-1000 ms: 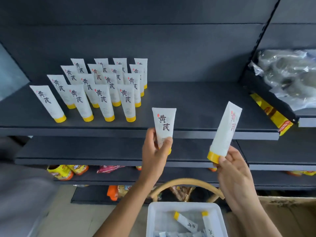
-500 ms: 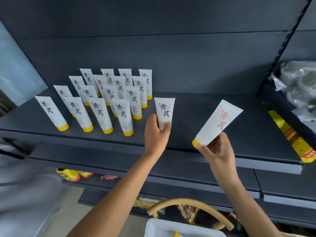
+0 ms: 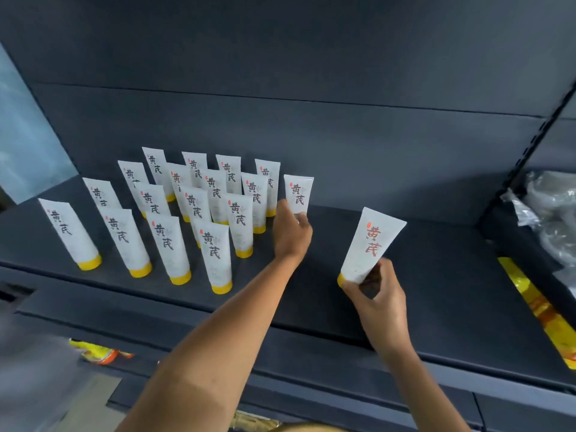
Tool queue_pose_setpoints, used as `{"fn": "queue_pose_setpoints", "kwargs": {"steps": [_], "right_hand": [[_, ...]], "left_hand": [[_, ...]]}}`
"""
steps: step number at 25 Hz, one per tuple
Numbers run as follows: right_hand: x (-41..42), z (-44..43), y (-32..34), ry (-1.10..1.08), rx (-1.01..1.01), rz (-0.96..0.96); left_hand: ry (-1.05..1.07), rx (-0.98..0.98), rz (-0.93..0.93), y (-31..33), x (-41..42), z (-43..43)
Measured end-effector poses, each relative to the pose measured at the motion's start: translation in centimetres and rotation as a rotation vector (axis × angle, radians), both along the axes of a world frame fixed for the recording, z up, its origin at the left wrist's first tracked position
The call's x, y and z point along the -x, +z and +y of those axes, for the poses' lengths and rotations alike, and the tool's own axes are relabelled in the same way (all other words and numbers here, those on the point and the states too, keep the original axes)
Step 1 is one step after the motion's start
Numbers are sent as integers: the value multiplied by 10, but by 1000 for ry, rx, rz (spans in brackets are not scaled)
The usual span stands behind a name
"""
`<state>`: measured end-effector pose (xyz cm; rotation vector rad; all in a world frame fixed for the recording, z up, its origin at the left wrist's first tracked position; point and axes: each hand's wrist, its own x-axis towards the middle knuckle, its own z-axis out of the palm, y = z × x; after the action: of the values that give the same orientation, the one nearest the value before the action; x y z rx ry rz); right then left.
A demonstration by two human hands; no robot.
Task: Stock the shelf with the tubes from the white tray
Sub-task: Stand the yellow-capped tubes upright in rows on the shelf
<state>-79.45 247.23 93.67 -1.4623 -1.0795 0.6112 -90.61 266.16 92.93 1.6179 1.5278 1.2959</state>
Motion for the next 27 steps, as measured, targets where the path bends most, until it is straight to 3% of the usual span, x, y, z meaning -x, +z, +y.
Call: {"fn": "queue_pose_setpoints", "kwargs": {"steps": [14,22,27], "right_hand": [[1,4,-15,-39,29,-82],[1,6,-16,-50,40,-120],[0,19,-10,29,97,-145]], "left_hand": [[-21,75,-184,-2,-23,33],[-19,253,-336,-5,-19,24],[20,341,-597,10,-14,-35]]}}
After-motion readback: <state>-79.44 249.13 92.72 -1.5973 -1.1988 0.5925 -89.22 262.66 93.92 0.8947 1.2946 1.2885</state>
